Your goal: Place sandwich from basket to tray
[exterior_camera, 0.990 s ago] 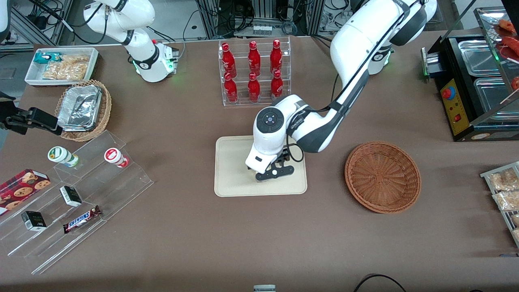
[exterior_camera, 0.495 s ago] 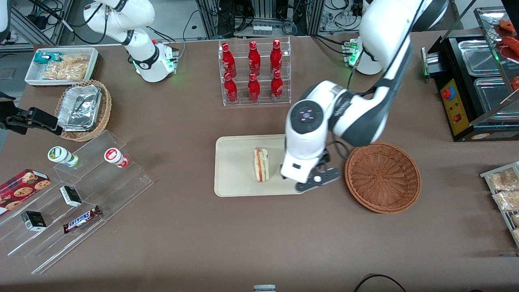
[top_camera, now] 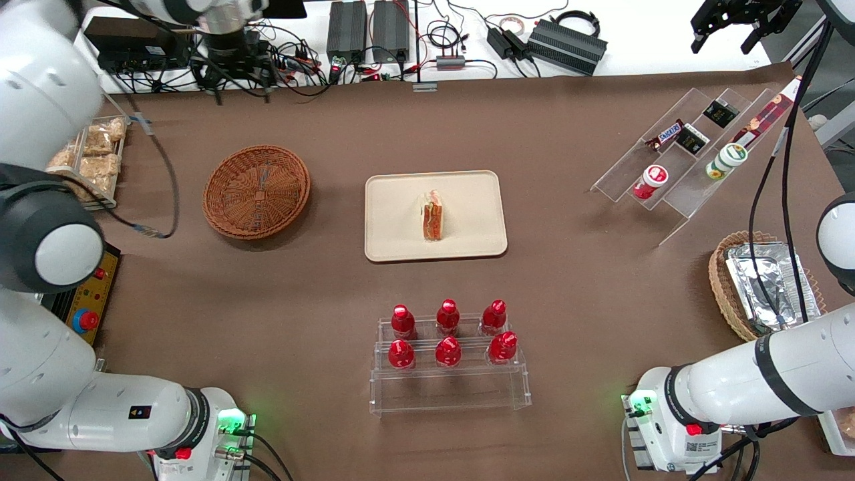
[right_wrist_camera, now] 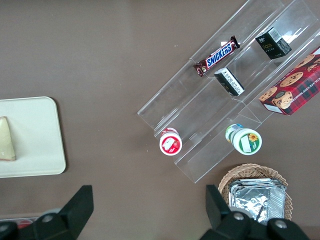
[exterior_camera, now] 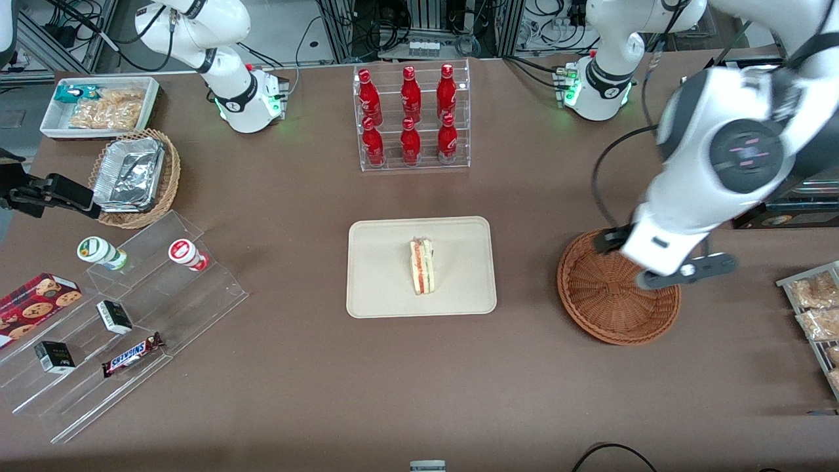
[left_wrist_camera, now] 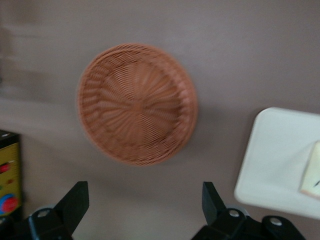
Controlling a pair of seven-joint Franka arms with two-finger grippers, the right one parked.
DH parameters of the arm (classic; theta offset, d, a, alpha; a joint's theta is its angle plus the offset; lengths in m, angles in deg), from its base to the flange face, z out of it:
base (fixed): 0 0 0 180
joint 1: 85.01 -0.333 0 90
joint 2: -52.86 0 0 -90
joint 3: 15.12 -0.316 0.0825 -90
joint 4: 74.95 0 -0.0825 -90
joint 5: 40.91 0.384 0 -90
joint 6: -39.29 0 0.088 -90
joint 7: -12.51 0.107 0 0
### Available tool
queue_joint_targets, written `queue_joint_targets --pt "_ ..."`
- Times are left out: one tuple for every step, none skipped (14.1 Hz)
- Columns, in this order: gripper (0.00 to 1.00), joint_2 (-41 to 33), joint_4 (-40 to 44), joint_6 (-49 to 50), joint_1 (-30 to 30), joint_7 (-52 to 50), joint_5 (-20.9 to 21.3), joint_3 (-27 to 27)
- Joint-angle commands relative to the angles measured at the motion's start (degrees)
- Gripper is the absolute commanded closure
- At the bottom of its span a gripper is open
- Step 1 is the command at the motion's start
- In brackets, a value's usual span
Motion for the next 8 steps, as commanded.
queue_joint_targets --pt "0.00 -6.16 -4.53 3.41 -4.47 6.82 -1.93 0.60" --pt "0.00 -7.66 -5.32 4.46 -5.79 9.20 -2.37 0.51" --pt "0.00 -9.15 -6.55 5.00 -7.02 10.44 -2.38 0.42" --pt "0.00 -11.43 -8.47 5.09 -7.47 10.63 -2.29 0.42" --pt "0.00 -13.28 -10.58 5.09 -7.48 10.72 -1.94 0.42" --pt "0.00 -14.95 -12.86 4.57 -7.48 10.63 -1.94 0.42" --pt "0.00 -15.92 -13.93 4.65 -7.48 10.63 -2.02 0.42" --pt "0.00 -16.28 -13.85 4.91 -7.48 10.72 -2.37 0.42"
